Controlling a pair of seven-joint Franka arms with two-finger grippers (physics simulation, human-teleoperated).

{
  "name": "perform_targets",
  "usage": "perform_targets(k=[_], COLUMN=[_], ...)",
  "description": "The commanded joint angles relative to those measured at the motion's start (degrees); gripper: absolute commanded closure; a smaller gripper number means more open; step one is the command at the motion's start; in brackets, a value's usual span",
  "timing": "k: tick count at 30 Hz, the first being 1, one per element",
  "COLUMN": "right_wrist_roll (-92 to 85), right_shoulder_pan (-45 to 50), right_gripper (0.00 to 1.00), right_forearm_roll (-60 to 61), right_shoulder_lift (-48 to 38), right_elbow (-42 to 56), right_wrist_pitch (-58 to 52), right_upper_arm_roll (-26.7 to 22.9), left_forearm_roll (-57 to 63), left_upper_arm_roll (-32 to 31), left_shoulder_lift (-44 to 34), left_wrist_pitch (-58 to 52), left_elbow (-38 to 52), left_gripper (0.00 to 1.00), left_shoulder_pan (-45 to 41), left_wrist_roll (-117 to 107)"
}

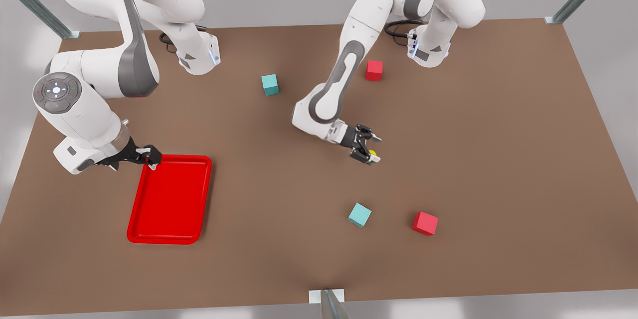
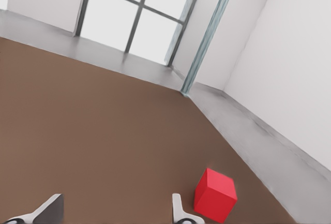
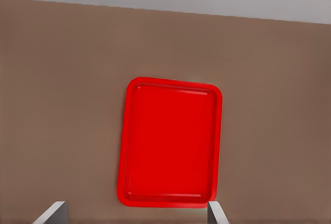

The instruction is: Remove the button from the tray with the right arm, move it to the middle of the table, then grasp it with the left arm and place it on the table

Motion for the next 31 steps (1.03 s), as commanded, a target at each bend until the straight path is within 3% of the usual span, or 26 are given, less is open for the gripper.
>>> perform_targets(k=[1,3,4,5,6,7,9,10,11,12,13,14,15,31], right_wrist_roll=[-0.06,-0.15,-0.15,-0.15,-0.15,-0.15,-0.15,-0.24,-0.15,-0.06,-0.06,-0.06,0.02,0.02], right_shoulder_pan=[0.0,0.0,-0.09,0.0,0.0,0.0,0.0,-0.87,-0.62,-0.18,-0.26,-0.09,-0.17,-0.18], right_gripper=[0.0,0.0,0.0,0.0,0.0,0.0,0.0,0.0,0.0,0.0,0.0,0.0,0.0,0.0], right_forearm_roll=[-0.02,-0.02,-0.02,-0.02,-0.02,-0.02,-0.02,0.06,0.06,-0.02,0.15,0.06,0.15,0.15], right_shoulder_lift=[-0.07,-0.07,-0.07,-0.07,-0.07,-0.07,-0.07,0.02,-0.07,-0.07,-0.07,-0.07,-0.07,-0.07], right_elbow=[0.03,0.03,0.03,0.03,0.03,0.03,0.03,0.03,0.03,-0.06,-0.06,-0.06,-0.06,-0.06], right_wrist_pitch=[0.03,-0.06,0.03,0.03,-0.06,0.03,0.03,0.03,0.03,0.03,-0.06,-0.06,-0.06,-0.06], right_upper_arm_roll=[0.03,0.03,0.03,0.03,-0.06,0.03,0.03,0.03,0.03,0.03,0.03,0.12,0.2,0.2], left_forearm_roll=[-0.92,-23.86,-40.45,-51.98,-55.33,-55.51,-54.63,-47.03,-39.27,-37.58,-36.18,-36.09,-36.09,-36.09], left_upper_arm_roll=[0.78,2.27,6.49,8.34,8.34,8.51,5.55,-6.72,-17.92,-19.52,-19.52,-20.31,-26.11,-26.11], left_shoulder_lift=[-4.7,-8.66,-8.66,-8.66,-8.75,-8.75,-17.17,-24.54,-30.97,-36.24,-44.59,-45.84,-45.67,-48.83], left_wrist_pitch=[-5.19,-5.45,-5.8,-10.9,-14.06,-18.89,-21.62,-21.98,-19.0,-16.54,-7.85,-4.05,0.78,0.17], left_elbow=[-0.9,10.44,14.74,20.28,26.25,32.41,33.03,31.11,24.96,18.47,5.03,0.16,-4.32,-4.94], left_gripper=[0.0,0.0,0.0,0.0,0.0,0.0,0.0,0.0,0.0,0.0,0.0,0.0,0.0,0.0], left_shoulder_pan=[2.13,13.73,19.61,26.55,30.78,33.24,36.39,43.33,49.05,49.59,50.03,51.52,56.8,56.98], left_wrist_roll=[75.96,117.5,133.76,144.33,147.59,154.35,154.89,154.71,154.89,156.11,158.14,159.28,163.67,168.34])
